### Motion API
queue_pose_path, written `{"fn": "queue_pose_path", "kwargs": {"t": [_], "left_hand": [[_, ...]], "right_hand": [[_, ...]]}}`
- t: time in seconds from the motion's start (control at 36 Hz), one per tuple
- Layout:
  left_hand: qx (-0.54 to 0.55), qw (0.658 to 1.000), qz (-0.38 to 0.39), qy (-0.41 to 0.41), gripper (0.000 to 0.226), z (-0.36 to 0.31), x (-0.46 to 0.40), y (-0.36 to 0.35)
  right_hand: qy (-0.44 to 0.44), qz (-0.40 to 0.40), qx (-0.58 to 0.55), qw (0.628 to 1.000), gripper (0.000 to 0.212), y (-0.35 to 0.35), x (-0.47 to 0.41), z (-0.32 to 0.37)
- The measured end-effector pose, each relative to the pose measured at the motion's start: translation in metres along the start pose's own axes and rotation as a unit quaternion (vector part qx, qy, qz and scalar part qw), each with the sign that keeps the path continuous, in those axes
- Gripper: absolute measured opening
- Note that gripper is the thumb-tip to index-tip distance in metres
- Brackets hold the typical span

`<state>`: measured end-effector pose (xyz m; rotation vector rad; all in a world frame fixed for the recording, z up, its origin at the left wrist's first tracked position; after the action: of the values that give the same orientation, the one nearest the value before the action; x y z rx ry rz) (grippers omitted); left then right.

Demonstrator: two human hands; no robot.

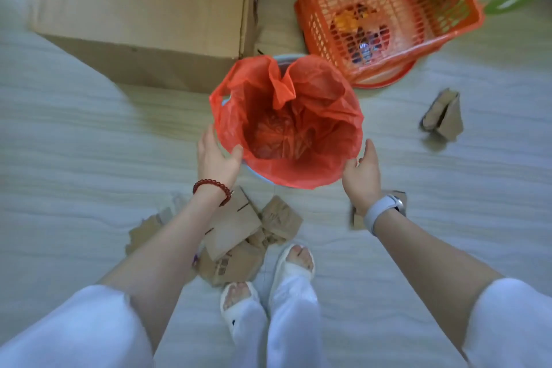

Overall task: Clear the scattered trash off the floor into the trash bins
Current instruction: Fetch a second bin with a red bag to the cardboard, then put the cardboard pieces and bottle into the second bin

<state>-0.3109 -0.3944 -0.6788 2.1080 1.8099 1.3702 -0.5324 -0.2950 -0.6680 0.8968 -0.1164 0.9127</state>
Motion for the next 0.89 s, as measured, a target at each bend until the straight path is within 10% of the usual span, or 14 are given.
{"fn": "queue_pose_path", "kwargs": {"t": [0.17, 0.5, 0.89], "left_hand": [[-0.111, 0.991, 0.064, 0.04, 0.058, 0.086, 0.059, -0.002], [-0.415, 0.899, 0.131, -0.048, 0.089, 0.255, 0.025, -0.111], [-0.214, 0.97, -0.042, -0.104, 0.055, 0.214, 0.072, -0.046]], "right_hand": [[-0.101, 0.078, 0.014, 0.992, 0.043, -0.027, 0.062, -0.057], [0.004, 0.243, 0.247, 0.938, 0.07, -0.183, 0.027, -0.203], [0.013, 0.205, 0.168, 0.964, 0.011, -0.132, 0.084, -0.178]]}}
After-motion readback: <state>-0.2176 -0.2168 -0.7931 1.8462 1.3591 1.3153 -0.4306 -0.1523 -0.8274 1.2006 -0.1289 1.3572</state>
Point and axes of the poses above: each hand's wrist, its own x-axis away from the middle knuckle, its own y-axis out of the back of the hand, z = x × y, the point moved 2 cm from there along -x, towards the middle knuckle, and after that the axes turned 7 degrees about y, right-handed, at the moved point
